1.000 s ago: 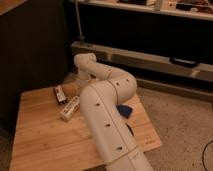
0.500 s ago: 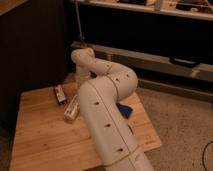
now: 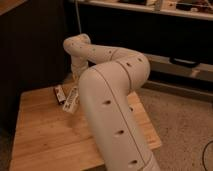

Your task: Stand the bottle upright

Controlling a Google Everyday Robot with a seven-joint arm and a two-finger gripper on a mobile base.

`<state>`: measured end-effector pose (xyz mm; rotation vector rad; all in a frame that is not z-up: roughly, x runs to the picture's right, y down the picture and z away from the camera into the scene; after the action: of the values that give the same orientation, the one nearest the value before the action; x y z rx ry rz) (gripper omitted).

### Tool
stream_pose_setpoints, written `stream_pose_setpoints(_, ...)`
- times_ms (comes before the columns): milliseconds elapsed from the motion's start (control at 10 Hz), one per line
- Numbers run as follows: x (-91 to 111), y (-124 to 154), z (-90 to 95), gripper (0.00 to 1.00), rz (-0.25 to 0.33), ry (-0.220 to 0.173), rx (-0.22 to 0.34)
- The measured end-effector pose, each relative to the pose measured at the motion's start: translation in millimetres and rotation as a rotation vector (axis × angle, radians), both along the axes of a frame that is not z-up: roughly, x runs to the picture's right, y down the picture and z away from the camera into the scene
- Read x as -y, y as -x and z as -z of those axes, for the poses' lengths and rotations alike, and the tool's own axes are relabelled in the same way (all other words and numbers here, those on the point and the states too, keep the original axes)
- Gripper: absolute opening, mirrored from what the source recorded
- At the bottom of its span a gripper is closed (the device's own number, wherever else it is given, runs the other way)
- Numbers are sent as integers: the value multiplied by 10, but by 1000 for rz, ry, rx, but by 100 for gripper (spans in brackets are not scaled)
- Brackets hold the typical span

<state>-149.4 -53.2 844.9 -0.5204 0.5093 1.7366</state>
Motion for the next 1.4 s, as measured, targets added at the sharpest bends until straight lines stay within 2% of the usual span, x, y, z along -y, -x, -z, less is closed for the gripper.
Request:
stream_pose_setpoints(100,-5,8,150,0,20,-52,-4)
stream_pose_setpoints(200,-35,17,242,0,35,-95,-9)
stream_pose_setpoints(300,-111,32,335,0,57,-156,-18)
stream_pose_setpoints(400,-142,48,381,0,70,-192,-21)
stream_pose_setpoints(500,-191,57,470,0,81,-252,-16)
stream_pose_setpoints(600,-235,31,519,0,81,-281,-8)
stream_pose_setpoints(900,-263,-23,540,0,63,-303,70)
stream_pose_setpoints(1000,-252,-75,527,5,46,-305,108)
stream_pose_setpoints(1200,-271,-40,517,22,51,-294,138)
stream_pose_setpoints(1300,-281,-38,512,25,54,-288,143)
stream_pose_setpoints(1400,-271,-62,505,24,61,-289,144)
